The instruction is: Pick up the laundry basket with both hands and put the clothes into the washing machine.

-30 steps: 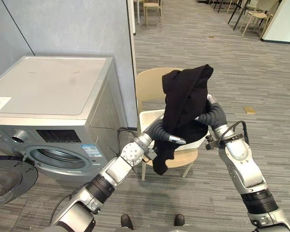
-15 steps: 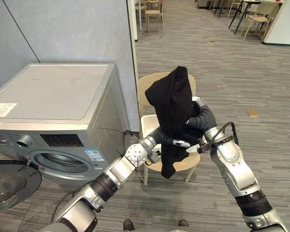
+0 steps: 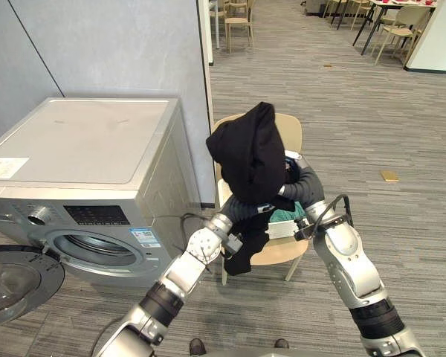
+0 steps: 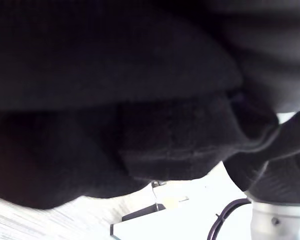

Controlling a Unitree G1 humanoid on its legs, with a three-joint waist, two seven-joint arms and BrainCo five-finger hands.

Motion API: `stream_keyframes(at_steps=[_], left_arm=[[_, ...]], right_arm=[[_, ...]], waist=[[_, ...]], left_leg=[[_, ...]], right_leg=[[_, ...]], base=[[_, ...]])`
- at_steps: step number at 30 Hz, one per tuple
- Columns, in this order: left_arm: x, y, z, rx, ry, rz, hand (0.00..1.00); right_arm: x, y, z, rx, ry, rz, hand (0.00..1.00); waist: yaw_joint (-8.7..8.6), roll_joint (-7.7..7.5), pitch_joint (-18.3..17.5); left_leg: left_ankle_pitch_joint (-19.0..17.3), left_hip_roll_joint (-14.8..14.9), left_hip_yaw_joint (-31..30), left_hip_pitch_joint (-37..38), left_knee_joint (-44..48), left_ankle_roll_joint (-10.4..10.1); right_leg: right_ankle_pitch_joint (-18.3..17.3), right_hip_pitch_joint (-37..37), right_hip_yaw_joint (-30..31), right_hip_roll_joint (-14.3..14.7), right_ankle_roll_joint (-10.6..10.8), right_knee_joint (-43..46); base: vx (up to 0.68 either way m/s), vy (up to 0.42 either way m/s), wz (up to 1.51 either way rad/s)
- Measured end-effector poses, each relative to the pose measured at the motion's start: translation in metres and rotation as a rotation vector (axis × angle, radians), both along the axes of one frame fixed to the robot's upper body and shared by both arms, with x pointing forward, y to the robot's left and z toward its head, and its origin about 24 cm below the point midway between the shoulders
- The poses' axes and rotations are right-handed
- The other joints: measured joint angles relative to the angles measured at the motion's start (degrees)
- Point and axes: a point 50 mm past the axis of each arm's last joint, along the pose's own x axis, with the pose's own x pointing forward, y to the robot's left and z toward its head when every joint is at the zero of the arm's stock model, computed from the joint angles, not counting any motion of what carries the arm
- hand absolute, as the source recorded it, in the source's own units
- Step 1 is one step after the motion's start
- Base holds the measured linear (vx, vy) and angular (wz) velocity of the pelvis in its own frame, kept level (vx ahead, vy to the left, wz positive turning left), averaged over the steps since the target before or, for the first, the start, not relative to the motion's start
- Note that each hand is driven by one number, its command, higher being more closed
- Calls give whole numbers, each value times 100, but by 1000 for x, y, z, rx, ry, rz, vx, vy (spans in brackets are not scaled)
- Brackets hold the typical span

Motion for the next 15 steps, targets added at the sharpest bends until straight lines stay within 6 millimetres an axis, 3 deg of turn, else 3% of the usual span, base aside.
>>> stream_keyframes(at_steps=[3, 6, 9, 15], left_arm=[[-7, 16, -3, -47, 18, 83, 100], [-8, 31, 12, -109, -25, 141, 100], [-8, 33, 23, -165, -60, 174, 100], [2, 41, 14, -209, -30, 350, 100]], right_arm=[[-4, -7, -9, 0, 27, -47, 0], [-8, -18, -17, 8, 60, -108, 0], [-10, -15, -21, 44, 79, -123, 0], [-14, -9, -27, 88, 103, -129, 0]], waist=[[4, 0, 0], [66, 0, 0], [64, 4, -2], [29, 6, -2]], left_leg=[[-20, -1, -18, 0, 0, -26], [-20, -2, -53, 17, 0, -28], [-22, 0, -47, 28, 0, -28], [-31, 61, 152, 53, 0, -22]], right_leg=[[-7, 15, -19, 0, 0, -2], [-10, 64, -52, 1, -4, -18], [-13, 67, -41, 2, -10, -15], [-9, -37, 188, 38, -15, 17]], base=[[30, -4, 4], [21, -5, 6], [3, -1, 1], [4, -8, -17]])
